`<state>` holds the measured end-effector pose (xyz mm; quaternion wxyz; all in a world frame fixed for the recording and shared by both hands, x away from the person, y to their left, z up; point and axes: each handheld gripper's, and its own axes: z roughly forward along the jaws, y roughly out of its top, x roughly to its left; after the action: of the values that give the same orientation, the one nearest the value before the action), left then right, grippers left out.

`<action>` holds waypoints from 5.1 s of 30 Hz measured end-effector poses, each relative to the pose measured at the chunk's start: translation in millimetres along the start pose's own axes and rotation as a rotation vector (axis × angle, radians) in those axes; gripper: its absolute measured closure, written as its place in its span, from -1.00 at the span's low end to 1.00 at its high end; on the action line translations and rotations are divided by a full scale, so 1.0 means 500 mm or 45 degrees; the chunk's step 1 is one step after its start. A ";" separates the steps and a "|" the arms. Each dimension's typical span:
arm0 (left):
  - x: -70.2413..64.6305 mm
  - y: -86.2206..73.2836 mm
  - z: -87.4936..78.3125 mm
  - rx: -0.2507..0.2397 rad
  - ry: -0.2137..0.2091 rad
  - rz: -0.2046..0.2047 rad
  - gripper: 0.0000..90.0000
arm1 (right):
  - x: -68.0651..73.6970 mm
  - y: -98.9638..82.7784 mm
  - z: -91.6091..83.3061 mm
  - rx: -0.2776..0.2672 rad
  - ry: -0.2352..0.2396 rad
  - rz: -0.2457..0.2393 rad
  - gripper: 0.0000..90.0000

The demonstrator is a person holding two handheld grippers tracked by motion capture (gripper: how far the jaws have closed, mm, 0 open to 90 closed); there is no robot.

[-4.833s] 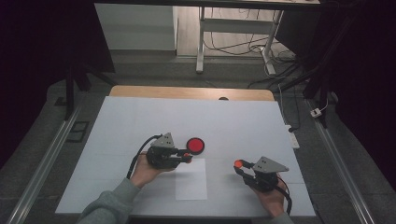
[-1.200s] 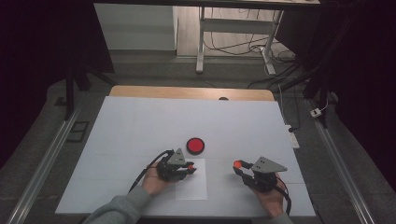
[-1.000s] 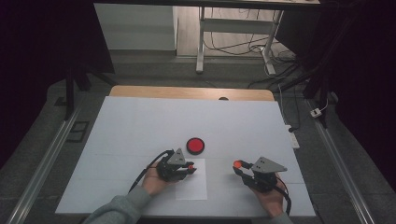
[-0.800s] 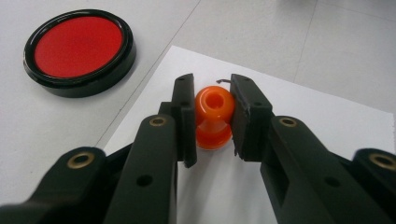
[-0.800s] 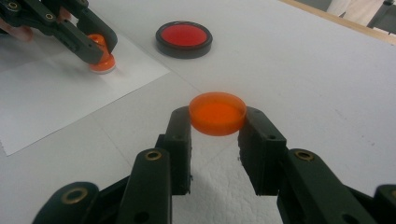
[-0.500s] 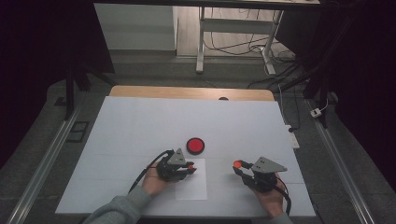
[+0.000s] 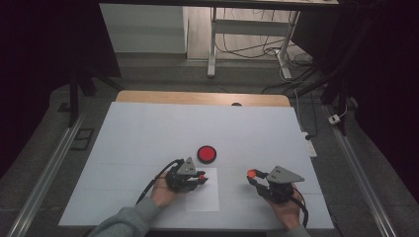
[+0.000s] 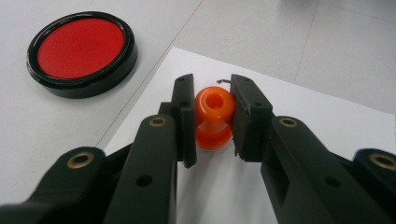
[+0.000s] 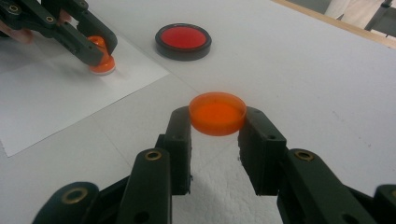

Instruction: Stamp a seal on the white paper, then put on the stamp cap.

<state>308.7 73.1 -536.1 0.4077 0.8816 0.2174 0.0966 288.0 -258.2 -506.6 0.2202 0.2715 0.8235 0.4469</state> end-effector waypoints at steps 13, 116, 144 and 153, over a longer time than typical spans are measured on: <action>0.001 0.000 0.001 -0.007 -0.005 -0.008 0.62 | 0.000 0.000 0.000 -0.008 0.007 0.001 0.44; 0.030 0.101 -0.136 -0.310 -0.129 -0.114 0.61 | 0.071 0.058 0.082 -0.036 0.166 -0.080 0.44; 0.014 0.113 -0.109 -0.318 -0.161 -0.093 0.61 | 0.088 0.067 0.096 -0.051 0.201 -0.091 0.43; 0.007 0.118 -0.093 -0.302 -0.185 -0.078 0.61 | 0.093 0.070 0.099 -0.054 0.206 -0.095 0.43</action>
<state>313.6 72.6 -461.0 0.5266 0.8247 0.2012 0.0450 291.5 -181.7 -507.3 0.1750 0.1988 0.8385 0.4762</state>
